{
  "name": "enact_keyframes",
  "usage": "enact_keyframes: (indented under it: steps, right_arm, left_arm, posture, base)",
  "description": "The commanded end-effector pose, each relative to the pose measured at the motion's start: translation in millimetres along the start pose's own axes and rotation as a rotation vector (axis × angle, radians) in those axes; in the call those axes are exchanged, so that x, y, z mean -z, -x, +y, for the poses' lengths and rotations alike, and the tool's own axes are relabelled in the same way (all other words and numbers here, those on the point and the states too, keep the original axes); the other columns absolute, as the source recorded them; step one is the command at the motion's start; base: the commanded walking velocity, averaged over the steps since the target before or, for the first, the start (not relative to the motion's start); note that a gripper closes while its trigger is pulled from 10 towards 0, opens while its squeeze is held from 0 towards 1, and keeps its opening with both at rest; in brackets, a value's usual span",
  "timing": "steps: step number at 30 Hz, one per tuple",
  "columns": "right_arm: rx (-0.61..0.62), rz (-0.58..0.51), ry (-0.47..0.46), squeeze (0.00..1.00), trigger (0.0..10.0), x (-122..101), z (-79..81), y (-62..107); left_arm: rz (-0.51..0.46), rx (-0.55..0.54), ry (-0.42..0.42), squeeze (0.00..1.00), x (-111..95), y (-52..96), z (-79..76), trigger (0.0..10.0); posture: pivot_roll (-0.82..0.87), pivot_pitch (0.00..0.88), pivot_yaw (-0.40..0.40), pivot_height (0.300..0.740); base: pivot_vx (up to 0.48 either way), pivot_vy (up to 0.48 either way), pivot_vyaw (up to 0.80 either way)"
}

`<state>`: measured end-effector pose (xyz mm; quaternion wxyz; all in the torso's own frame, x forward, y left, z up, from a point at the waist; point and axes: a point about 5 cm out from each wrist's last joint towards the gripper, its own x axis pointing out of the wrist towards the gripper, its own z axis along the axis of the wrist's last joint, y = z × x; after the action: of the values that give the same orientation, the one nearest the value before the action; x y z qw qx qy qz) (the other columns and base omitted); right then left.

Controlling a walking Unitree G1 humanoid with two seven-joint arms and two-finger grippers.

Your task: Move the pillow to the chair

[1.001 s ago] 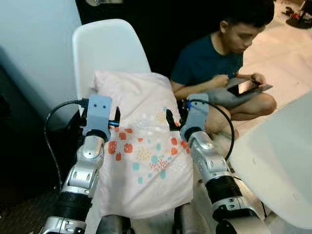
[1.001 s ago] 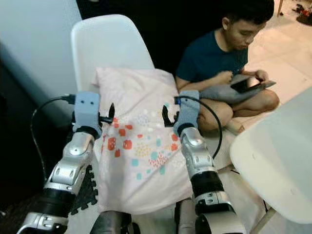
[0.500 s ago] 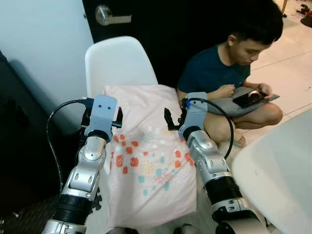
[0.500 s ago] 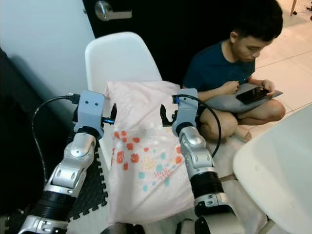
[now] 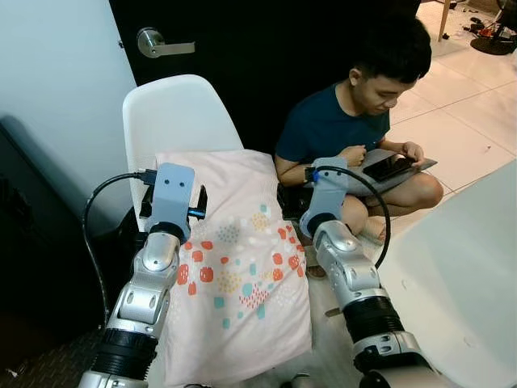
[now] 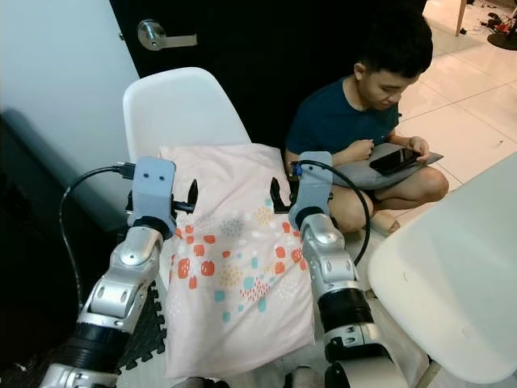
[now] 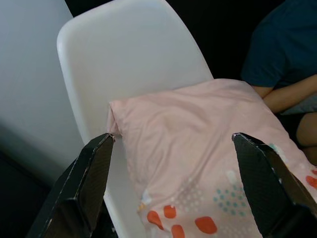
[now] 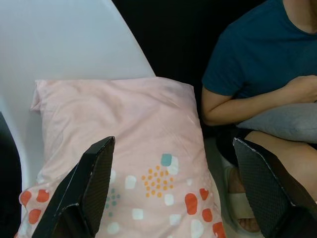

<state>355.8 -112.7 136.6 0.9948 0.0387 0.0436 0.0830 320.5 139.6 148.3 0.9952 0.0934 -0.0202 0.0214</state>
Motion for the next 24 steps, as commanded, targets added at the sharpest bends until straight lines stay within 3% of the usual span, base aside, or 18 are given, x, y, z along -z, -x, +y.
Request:
enact_keyframes:
  steps: [1, 4, 24]
  right_arm:
    - [-0.01, 0.019, -0.001, 0.0, 10.0, 4.7, 2.3, 2.3]
    - [-0.013, 0.021, 0.002, 0.0, 10.0, 5.2, 2.7, 2.9]
    - [-0.009, 0.016, 0.05, 0.0, 10.0, 5.5, 2.0, 5.5]
  left_arm:
    - [0.017, 0.001, 0.01, 0.0, 3.0, 2.0, 0.2, 10.0]
    - [0.018, 0.003, 0.012, 0.0, 3.1, 2.4, -0.3, 10.0]
    - [0.021, 0.012, 0.052, 0.0, 9.1, 6.6, -4.0, 10.0]
  posture:
    - [0.02, 0.117, 0.0, 0.74]
    - [0.01, 0.116, -0.001, 0.74]
    - [0.0, 0.136, -0.016, 0.74]
  base:
    - [0.0, 0.0, 0.0]
    - [0.0, 0.0, 0.0]
    - [0.0, 0.0, -0.8]
